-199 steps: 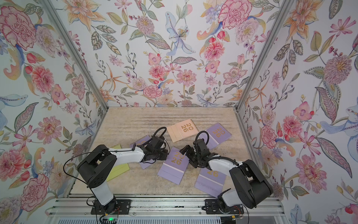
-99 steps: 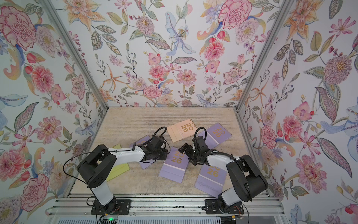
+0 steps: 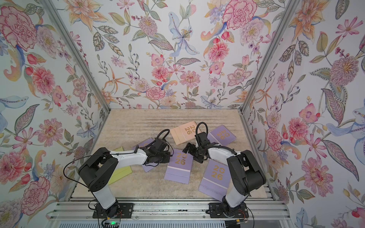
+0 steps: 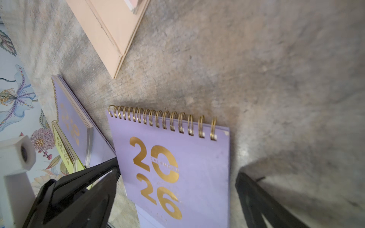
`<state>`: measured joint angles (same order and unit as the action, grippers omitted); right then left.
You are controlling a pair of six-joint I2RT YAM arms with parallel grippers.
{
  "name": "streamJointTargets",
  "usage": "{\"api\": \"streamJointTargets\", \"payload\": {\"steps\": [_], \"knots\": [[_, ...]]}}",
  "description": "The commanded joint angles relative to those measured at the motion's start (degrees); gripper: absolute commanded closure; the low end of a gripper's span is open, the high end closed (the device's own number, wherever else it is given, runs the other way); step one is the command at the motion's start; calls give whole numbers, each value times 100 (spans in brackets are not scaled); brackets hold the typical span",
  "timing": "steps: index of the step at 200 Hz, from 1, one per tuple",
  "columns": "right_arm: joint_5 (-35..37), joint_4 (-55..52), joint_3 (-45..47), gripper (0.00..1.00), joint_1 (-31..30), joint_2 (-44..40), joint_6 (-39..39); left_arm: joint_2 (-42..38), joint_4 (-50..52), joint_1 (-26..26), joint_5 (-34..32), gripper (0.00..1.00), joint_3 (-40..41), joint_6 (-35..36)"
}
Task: Stack the calendars
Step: Adjust the calendar at the center of the board.
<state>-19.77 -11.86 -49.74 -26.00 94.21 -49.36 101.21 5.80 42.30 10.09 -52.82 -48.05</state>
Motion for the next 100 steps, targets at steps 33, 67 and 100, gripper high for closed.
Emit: {"api": "streamJointTargets", "payload": {"steps": [33, 67, 100], "knots": [[48, -625, -554, 1, -177, 710, 340, -223, 61, 76, -29, 100, 129, -194], [14, -651, -667, 1, -169, 808, 375, -294, 78, 69, -84, 100, 184, -207], [198, -724, -665, 1, -136, 603, 366, -351, 124, 50, -180, 100, 124, -131]]}}
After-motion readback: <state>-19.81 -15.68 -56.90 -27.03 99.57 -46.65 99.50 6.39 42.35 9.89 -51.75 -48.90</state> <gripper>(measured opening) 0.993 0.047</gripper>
